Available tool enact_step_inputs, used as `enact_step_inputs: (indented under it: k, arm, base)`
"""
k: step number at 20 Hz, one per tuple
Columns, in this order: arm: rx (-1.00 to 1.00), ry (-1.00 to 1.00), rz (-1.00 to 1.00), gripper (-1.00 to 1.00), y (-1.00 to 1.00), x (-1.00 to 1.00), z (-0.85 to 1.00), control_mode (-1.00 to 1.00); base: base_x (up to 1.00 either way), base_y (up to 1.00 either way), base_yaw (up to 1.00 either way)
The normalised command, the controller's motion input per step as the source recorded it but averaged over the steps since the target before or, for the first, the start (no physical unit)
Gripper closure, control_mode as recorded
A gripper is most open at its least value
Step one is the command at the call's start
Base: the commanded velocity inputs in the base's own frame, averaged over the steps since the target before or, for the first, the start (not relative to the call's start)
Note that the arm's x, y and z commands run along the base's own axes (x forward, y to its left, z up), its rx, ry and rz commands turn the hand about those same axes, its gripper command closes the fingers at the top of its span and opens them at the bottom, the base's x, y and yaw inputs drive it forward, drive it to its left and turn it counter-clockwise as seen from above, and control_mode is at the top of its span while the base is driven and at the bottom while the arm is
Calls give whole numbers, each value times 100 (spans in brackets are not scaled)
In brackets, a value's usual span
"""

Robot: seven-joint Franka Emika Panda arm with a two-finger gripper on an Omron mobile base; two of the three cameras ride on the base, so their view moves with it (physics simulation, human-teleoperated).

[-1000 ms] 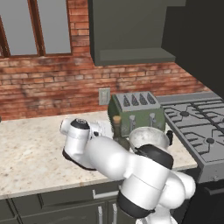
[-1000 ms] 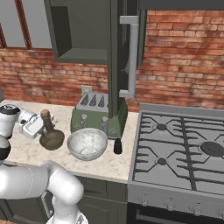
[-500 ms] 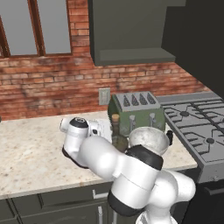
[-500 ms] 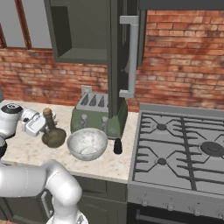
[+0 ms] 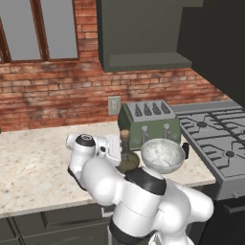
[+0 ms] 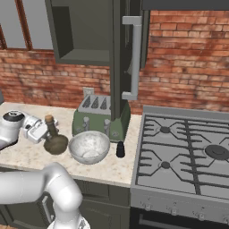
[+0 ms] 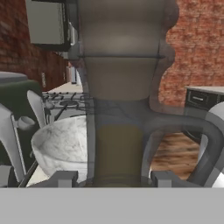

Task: Retrieve the bottle and the shaker from the cabinet and place them next to the mixing bowl on the counter. Then add garlic from the fridge to the mixing bowl.

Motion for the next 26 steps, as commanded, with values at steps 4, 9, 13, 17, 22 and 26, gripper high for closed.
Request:
enact_step_inputs:
  k: [4, 9, 13, 17, 22, 26]
  arm:
    - [-3, 0, 0, 100, 0, 0, -26, -100]
    - [-3, 0, 0, 100, 0, 2, -22, -100]
    - [0, 0, 0, 100, 0, 16, -24, -100]
    - [0, 0, 0, 100, 0, 32, -10, -100]
    - [0, 0, 0, 100, 0, 36, -7, -100]
    - [0, -3, 0, 100, 0, 28, -19, -100]
  base:
    - [0, 0, 0]
    - [0, 0, 0]
    - [0, 0, 0]
    - [0, 0, 0]
    - [0, 0, 0]
    - [0, 0, 0]
